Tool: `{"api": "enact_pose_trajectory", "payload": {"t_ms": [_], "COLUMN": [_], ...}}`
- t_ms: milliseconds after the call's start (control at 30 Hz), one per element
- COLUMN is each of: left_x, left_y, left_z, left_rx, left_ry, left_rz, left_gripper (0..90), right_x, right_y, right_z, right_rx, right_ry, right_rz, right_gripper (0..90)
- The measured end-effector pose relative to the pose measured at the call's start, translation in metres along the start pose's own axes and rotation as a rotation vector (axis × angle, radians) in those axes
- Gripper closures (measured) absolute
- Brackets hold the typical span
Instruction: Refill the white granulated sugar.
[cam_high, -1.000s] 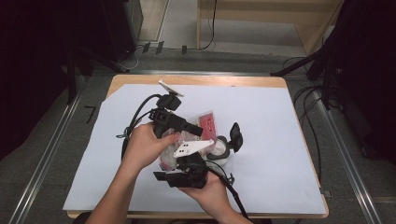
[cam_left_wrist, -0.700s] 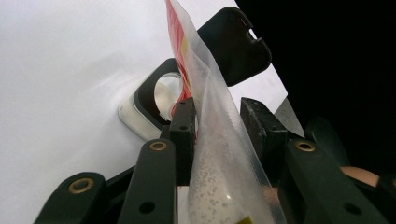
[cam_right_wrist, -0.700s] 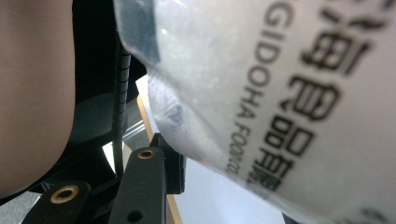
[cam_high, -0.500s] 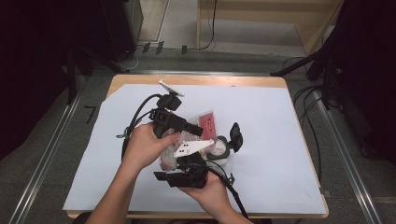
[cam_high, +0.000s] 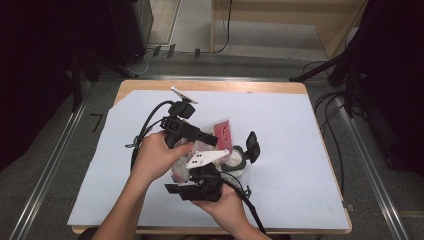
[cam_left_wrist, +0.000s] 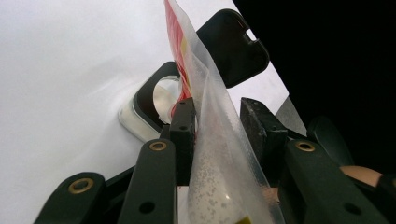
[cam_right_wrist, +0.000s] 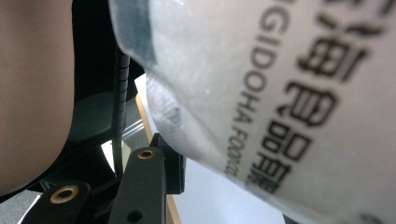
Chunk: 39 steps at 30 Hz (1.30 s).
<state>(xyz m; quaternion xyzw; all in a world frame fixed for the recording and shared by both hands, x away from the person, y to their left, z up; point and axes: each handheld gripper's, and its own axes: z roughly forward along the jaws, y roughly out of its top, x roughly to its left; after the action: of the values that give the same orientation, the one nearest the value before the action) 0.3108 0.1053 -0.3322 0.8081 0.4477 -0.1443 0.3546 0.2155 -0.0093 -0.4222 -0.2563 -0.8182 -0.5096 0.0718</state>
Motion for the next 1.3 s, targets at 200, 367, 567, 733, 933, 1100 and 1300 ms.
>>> {"api": "enact_pose_trajectory", "payload": {"t_ms": [200, 367, 567, 733, 933, 1100, 1300], "left_x": [-0.0003, -0.0002, 0.0, -0.0007, -0.0009, -0.0039, -0.0041], "left_y": [-0.0001, -0.0005, -0.002, -0.0027, -0.0033, -0.0018, -0.0011], "left_z": [0.0, 0.0, -0.0008, -0.0012, -0.0017, -0.0007, 0.0005], "left_rx": [0.0, -0.002, 0.009, 0.011, 0.018, 0.004, 0.001], "left_ry": [-0.001, -0.001, 0.0, -0.005, 0.002, 0.007, 0.016], "left_rz": [0.002, 0.003, 0.017, 0.022, 0.03, 0.042, 0.035], "left_gripper": [67.8, 67.8, 68.4, 68.8, 70.4, 69.3, 68.6], "right_x": [0.0, 0.0001, 0.0019, 0.0024, 0.0035, 0.0031, 0.002], "right_y": [0.0001, -0.0001, -0.0038, -0.0058, -0.008, -0.0044, -0.0028], "right_z": [-0.0004, -0.0001, 0.0035, 0.0053, 0.0074, 0.003, 0.0012], "right_rx": [0.001, 0.002, -0.013, -0.02, -0.021, -0.031, -0.022], "right_ry": [0.001, 0.0, -0.019, -0.023, -0.029, -0.02, -0.009], "right_rz": [0.002, -0.001, -0.025, -0.04, -0.042, -0.015, 0.01], "right_gripper": [63.5, 63.4, 63.0, 62.1, 62.8, 63.0, 63.2]}}
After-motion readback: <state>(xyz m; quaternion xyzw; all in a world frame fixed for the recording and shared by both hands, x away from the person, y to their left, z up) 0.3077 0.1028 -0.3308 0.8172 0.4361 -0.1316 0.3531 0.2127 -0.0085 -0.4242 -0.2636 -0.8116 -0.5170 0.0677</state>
